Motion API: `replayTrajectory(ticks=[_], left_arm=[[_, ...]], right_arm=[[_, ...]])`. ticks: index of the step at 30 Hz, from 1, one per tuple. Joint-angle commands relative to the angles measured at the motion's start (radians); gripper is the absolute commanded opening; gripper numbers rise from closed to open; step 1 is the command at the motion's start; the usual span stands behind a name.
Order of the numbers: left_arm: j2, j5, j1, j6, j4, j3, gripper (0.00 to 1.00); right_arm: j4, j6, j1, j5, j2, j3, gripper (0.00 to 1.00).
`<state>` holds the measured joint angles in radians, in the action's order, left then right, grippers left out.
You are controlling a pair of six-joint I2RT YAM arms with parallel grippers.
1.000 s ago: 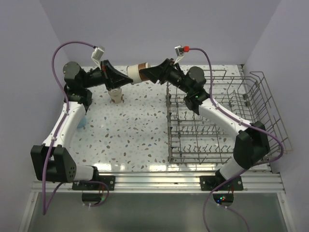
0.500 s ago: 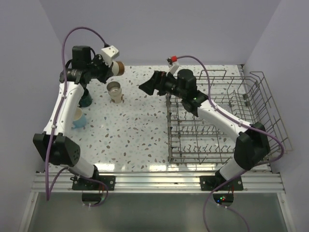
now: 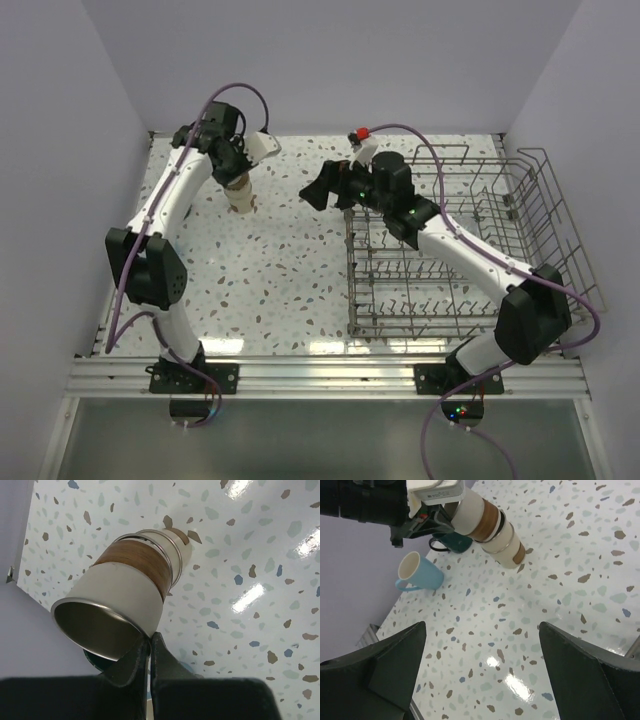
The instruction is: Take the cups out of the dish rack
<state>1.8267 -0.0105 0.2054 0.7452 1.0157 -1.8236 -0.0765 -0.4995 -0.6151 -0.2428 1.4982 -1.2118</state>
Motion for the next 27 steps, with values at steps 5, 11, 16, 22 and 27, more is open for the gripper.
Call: replayTrajectory(ticks=[5, 11, 16, 22, 27], left_arm=[[0.052, 0.150, 0.041, 0.118, 0.090, -0.075, 0.00], [0.108, 0.222, 0.084, 0.169, 0.162, -0.092, 0.00], [0.175, 0.213, 0.094, 0.195, 0.190, -0.157, 0.00], [0.198, 0.191, 0.095, 0.203, 0.166, -0.172, 0.06], [0.161, 0.188, 0.097, 0.191, 0.121, -0.172, 0.34]], right_arm=[[0.052, 0.064, 0.000, 0.031, -0.053, 0.008, 0.98], [0.060, 0.078, 0.000, 0.037, -0.061, 0.015, 0.98], [0.069, 0.081, 0.002, 0.039, -0.061, 0.020, 0.98], [0.073, 0.091, 0.000, 0.051, -0.065, 0.021, 0.98], [0.118, 0.102, 0.000, 0.088, -0.073, 0.015, 0.98]])
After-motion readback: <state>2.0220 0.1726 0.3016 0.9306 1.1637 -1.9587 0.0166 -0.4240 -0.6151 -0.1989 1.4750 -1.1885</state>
